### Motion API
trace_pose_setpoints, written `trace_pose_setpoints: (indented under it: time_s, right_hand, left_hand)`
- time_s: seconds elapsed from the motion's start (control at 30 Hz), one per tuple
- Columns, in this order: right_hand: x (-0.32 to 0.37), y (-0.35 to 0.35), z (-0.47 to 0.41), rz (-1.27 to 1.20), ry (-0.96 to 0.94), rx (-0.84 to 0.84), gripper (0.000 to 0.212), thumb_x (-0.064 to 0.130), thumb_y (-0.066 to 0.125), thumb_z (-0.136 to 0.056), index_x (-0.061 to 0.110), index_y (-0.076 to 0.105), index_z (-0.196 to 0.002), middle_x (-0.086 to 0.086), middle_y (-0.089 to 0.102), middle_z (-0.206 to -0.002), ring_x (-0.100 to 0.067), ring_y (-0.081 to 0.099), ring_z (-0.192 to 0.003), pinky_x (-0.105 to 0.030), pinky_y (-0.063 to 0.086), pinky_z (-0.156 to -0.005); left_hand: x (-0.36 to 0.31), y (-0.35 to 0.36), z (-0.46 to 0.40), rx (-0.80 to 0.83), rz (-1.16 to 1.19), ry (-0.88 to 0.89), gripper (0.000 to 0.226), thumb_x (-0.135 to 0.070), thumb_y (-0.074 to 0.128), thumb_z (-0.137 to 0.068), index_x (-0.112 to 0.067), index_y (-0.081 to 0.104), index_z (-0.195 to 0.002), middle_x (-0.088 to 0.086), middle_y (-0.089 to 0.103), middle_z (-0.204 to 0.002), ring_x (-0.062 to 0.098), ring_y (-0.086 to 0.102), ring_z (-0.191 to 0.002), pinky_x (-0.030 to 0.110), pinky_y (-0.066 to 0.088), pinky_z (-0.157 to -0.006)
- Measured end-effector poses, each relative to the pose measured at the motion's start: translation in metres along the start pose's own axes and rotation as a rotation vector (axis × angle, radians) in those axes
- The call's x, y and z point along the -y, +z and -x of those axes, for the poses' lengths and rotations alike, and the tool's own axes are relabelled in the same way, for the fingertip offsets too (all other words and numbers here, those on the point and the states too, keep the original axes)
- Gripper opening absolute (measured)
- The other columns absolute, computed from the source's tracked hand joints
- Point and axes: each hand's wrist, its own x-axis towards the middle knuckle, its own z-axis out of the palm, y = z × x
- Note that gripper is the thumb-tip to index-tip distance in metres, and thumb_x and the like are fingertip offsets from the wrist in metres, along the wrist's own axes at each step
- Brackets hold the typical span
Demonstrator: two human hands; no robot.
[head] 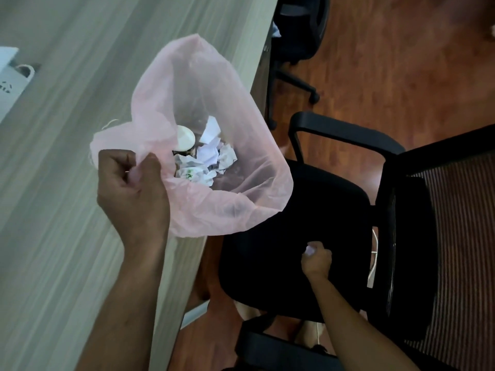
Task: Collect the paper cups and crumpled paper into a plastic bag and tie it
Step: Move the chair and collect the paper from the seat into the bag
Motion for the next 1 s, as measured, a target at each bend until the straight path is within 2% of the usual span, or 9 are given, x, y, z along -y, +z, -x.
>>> trace_pose_setpoints:
  time_s: [0.13, 0.3, 0.47, 0.6, 0.67, 0.73, 0.83, 0.9, 1.0]
  right_hand:
    - [0.052, -0.011, 0.006, -0.276, -0.032, 0.031, 0.028, 0.010, 0.067, -0.088, 0.017, 0.062, -0.114, -0.010, 0.062, -0.108, -0.031, 0.062, -0.100, -0.030, 0.049, -0.081]
    - [0.159, -0.071, 0.045, -0.718, -0.118, -0.163, 0.034, 0.009, 0.071, -0.083, 0.015, 0.064, -0.116, -0.007, 0.067, -0.103, -0.016, 0.065, -0.086, -0.029, 0.054, -0.080]
    - [0.266, -0.141, 0.112, -0.933, -0.479, -0.221, 0.033, 0.012, 0.074, -0.080, 0.025, 0.065, -0.110, 0.005, 0.068, -0.097, -0.009, 0.069, -0.084, -0.023, 0.058, -0.072]
    - [0.313, -0.138, 0.160, -0.687, -0.781, -0.217, 0.034, 0.018, 0.071, -0.080, 0.034, 0.064, -0.110, 0.008, 0.066, -0.110, -0.003, 0.064, -0.090, -0.017, 0.053, -0.079]
    - [0.319, -0.119, 0.168, -0.402, -0.877, 0.000, 0.039, 0.023, 0.071, -0.083, 0.031, 0.064, -0.120, 0.007, 0.063, -0.119, 0.000, 0.061, -0.092, -0.006, 0.046, -0.078]
    - [0.315, -0.103, 0.172, -0.001, -1.001, 0.192, 0.045, 0.042, 0.071, -0.084, 0.034, 0.062, -0.126, 0.005, 0.057, -0.133, -0.007, 0.057, -0.111, -0.012, 0.041, -0.089]
    - [0.313, -0.103, 0.171, 0.115, -1.158, -0.097, 0.051, 0.046, 0.069, -0.084, 0.028, 0.059, -0.131, 0.000, 0.052, -0.141, -0.022, 0.040, -0.130, -0.029, 0.030, -0.108]
    - [0.317, -0.114, 0.165, 0.180, -1.005, -0.336, 0.067, 0.037, 0.073, -0.080, 0.024, 0.046, -0.141, -0.005, 0.046, -0.145, -0.030, 0.038, -0.132, -0.041, 0.033, -0.110]
    - [0.324, -0.126, 0.151, 0.310, -0.596, -0.104, 0.064, 0.023, 0.073, -0.077, 0.015, 0.047, -0.135, -0.014, 0.057, -0.128, -0.035, 0.054, -0.116, -0.041, 0.048, -0.091]
  left_hand:
    - [-0.004, 0.000, -0.002, -0.017, 0.007, -0.034, 0.028, -0.016, 0.060, -0.084, -0.027, 0.039, -0.070, -0.013, 0.042, -0.067, -0.001, 0.040, -0.059, 0.015, 0.036, -0.063]
    - [-0.006, -0.002, -0.002, -0.003, 0.006, -0.088, 0.018, -0.016, 0.062, -0.084, -0.011, 0.046, -0.078, -0.010, 0.042, -0.065, 0.001, 0.041, -0.058, 0.017, 0.035, -0.061]
    - [-0.013, -0.006, -0.003, 0.015, 0.016, -0.130, 0.015, -0.013, 0.062, -0.085, -0.008, 0.049, -0.081, -0.010, 0.045, -0.065, 0.000, 0.044, -0.058, 0.012, 0.036, -0.059]
    - [-0.020, -0.009, -0.009, 0.026, 0.048, -0.185, 0.015, -0.015, 0.062, -0.085, -0.006, 0.050, -0.083, -0.007, 0.048, -0.070, 0.003, 0.044, -0.058, 0.014, 0.037, -0.060]
    - [-0.023, -0.012, -0.014, 0.017, 0.068, -0.214, 0.015, -0.016, 0.062, -0.085, -0.005, 0.052, -0.084, -0.005, 0.050, -0.071, 0.003, 0.045, -0.059, 0.013, 0.037, -0.060]
    - [-0.024, -0.017, -0.021, -0.003, 0.070, -0.240, 0.015, -0.018, 0.063, -0.085, -0.006, 0.053, -0.085, -0.007, 0.050, -0.071, 0.002, 0.046, -0.059, 0.011, 0.036, -0.059]
    - [-0.026, -0.028, -0.032, -0.036, 0.074, -0.283, 0.016, -0.020, 0.062, -0.086, -0.007, 0.054, -0.085, -0.007, 0.050, -0.071, 0.006, 0.046, -0.061, 0.014, 0.036, -0.058]
    - [-0.026, -0.037, -0.039, -0.056, 0.069, -0.274, 0.015, -0.020, 0.061, -0.086, -0.006, 0.055, -0.085, -0.005, 0.054, -0.072, 0.011, 0.047, -0.064, 0.015, 0.036, -0.059]
    - [-0.025, -0.051, -0.052, -0.026, 0.065, -0.258, 0.008, -0.020, 0.059, -0.088, -0.013, 0.061, -0.088, -0.009, 0.059, -0.074, 0.011, 0.054, -0.070, 0.024, 0.040, -0.065]
